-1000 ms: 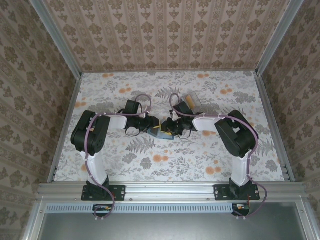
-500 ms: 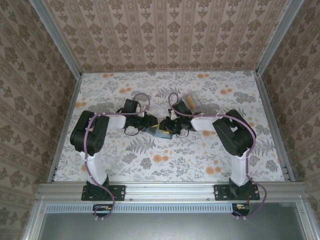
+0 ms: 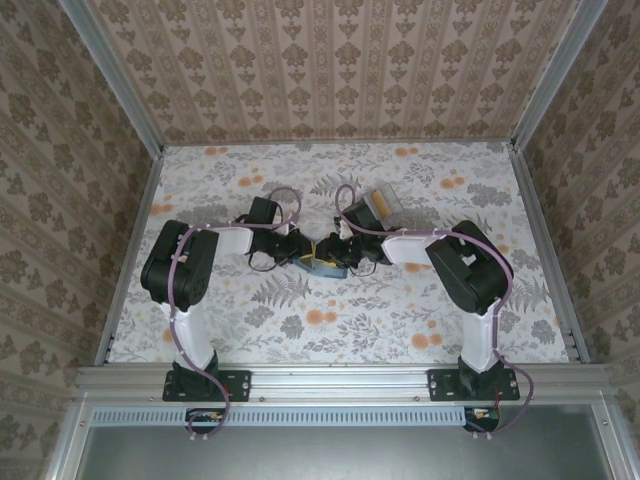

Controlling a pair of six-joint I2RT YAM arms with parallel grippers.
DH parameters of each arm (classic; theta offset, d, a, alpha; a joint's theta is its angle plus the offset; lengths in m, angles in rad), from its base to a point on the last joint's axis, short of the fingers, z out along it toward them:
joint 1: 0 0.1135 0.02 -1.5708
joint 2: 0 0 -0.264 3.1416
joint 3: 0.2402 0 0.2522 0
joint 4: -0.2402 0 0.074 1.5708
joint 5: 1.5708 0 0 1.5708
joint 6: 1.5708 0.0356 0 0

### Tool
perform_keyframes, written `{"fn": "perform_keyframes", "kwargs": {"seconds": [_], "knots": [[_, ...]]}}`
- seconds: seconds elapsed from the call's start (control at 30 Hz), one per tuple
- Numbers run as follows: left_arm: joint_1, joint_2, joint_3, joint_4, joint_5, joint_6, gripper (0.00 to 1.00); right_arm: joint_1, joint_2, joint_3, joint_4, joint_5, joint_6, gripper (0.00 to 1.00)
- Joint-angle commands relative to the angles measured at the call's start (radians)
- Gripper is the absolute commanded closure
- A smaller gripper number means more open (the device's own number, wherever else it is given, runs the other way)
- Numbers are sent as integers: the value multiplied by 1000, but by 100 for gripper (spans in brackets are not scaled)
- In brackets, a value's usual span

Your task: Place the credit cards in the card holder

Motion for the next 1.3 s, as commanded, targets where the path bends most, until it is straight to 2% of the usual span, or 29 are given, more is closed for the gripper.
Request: {"fn": "perform_keyframes", "kwargs": {"seconds": [0.0, 0.17, 0.27, 0.47, 0.9, 1.07, 1.2, 1.27], "knots": [[-8, 21, 15, -66, -19, 30, 88, -14, -109, -39, 47, 1, -35, 67], [-6, 24, 15, -53, -8, 22, 88, -51, -156, -63, -57, 35, -76, 63], [-6, 24, 11, -48, -2, 19, 88, -39, -121, -1, -170, 47, -74, 61], [-6, 12, -3, -8, 17, -2, 86, 2, -46, 56, -220, 69, -12, 60], [-8, 12, -10, 21, 33, -18, 85, -6, 46, 85, -135, 71, -4, 58], [-8, 11, -7, 23, 35, -19, 84, -6, 82, 106, -85, 36, 2, 58], [-6, 3, -10, 33, 41, -23, 84, -6, 64, 79, 2, 24, 11, 58], [-4, -5, -12, 38, 39, -24, 81, -6, 56, 77, 28, 2, 0, 59]]}}
